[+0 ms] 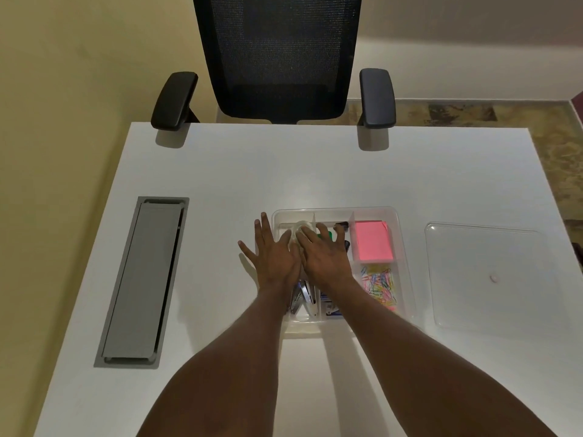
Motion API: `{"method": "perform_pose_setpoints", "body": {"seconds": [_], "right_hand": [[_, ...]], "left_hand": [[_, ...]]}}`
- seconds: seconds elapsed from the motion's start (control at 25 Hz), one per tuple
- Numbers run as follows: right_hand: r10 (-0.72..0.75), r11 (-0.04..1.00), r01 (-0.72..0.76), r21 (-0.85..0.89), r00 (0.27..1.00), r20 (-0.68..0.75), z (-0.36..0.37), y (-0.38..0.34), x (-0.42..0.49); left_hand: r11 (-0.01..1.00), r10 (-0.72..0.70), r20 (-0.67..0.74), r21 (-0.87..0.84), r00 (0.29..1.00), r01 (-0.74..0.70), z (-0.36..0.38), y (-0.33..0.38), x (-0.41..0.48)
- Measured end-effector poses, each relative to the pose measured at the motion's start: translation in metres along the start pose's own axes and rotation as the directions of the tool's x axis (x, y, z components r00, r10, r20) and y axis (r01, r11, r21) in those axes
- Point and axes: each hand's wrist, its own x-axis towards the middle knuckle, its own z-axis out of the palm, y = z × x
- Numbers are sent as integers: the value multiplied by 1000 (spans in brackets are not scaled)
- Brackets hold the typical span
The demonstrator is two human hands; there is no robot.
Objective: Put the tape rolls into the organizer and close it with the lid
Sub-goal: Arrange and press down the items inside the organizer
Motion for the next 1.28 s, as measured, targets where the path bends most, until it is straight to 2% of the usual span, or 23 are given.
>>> {"method": "perform_pose_setpoints", "body": {"seconds": [0.24,0.36,0.64,0.84,1.04,1.28], "right_hand": [[24,1000,-25,-11,999,-28,-1,4,-3],[51,999,-51,1,998,-34,-7,6,-6],[100,995,-100,-14,995,-31,-15,2,-13],[80,995,-83,-47,995,-55,-17,-3,-13],[67,998,-67,-19,997,-41,-19,-1,-14],[104,994,-102,27,994,-45,-13,-4,-23]], "left_hand": [[999,3,11,-35,1000,-3,-4,4,2],[999,34,11,7,999,-34,-4,-2,2],[986,102,-130,145,986,-82,1,-20,-4],[985,93,-98,152,991,-78,4,-14,-7],[995,89,-58,44,994,-87,1,-18,-14],[996,56,-33,78,998,-53,5,-14,-19]]}}
